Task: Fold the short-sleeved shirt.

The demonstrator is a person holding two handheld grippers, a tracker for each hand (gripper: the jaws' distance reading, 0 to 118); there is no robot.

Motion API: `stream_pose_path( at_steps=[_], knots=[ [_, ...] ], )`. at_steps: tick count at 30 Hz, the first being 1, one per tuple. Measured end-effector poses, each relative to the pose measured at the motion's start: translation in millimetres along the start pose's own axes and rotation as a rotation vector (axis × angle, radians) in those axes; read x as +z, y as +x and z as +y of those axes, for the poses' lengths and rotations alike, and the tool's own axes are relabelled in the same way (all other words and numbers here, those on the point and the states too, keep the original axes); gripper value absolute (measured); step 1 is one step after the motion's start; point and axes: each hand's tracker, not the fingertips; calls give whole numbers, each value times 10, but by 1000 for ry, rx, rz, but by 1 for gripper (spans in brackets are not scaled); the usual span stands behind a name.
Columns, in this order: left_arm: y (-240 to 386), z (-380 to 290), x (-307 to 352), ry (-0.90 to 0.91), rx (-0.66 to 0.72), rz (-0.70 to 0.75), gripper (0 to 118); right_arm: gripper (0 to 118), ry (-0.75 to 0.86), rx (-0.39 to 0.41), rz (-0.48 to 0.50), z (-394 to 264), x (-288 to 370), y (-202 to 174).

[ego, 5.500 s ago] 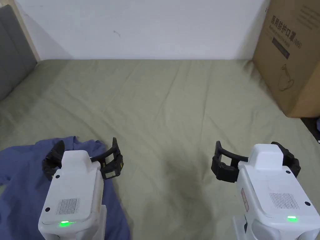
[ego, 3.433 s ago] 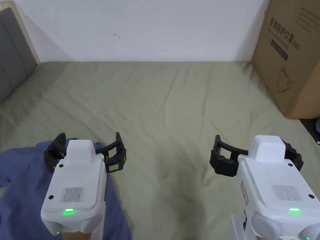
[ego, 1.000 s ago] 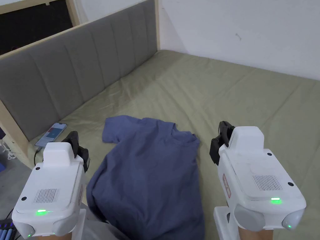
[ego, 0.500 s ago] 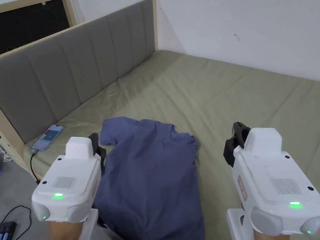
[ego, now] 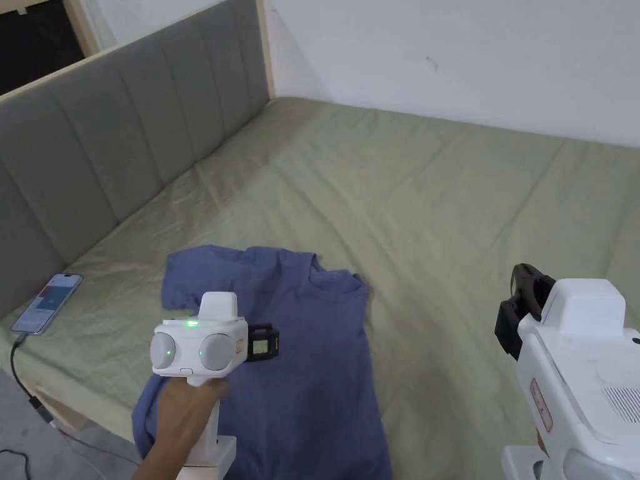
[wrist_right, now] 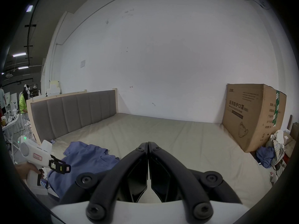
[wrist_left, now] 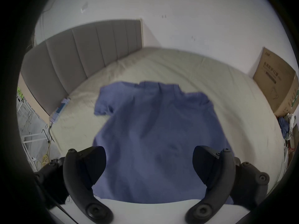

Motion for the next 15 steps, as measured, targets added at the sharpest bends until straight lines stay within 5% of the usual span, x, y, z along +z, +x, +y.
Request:
stream_pose_path(
  at_steps=[6, 10, 12, 14, 15],
  knots=[
    [76, -114, -614, -195, -2, 67, 106, 0, -49, -6, -52, -152, -30, 237],
    [97, -178, -676, -214, 73, 10, 74, 0, -73, -8, -81, -235, -24, 354],
    [157, -168, -613, -199, 33, 2, 48, 0, -85, -16, -92, -262, -34, 398],
    [235, -168, -557, -176, -19, -2, 42, 0, -90, -28, -95, -276, -33, 428],
    [273, -187, -547, -166, -70, 12, 24, 0, -91, -31, -97, -278, -27, 434]
  ],
)
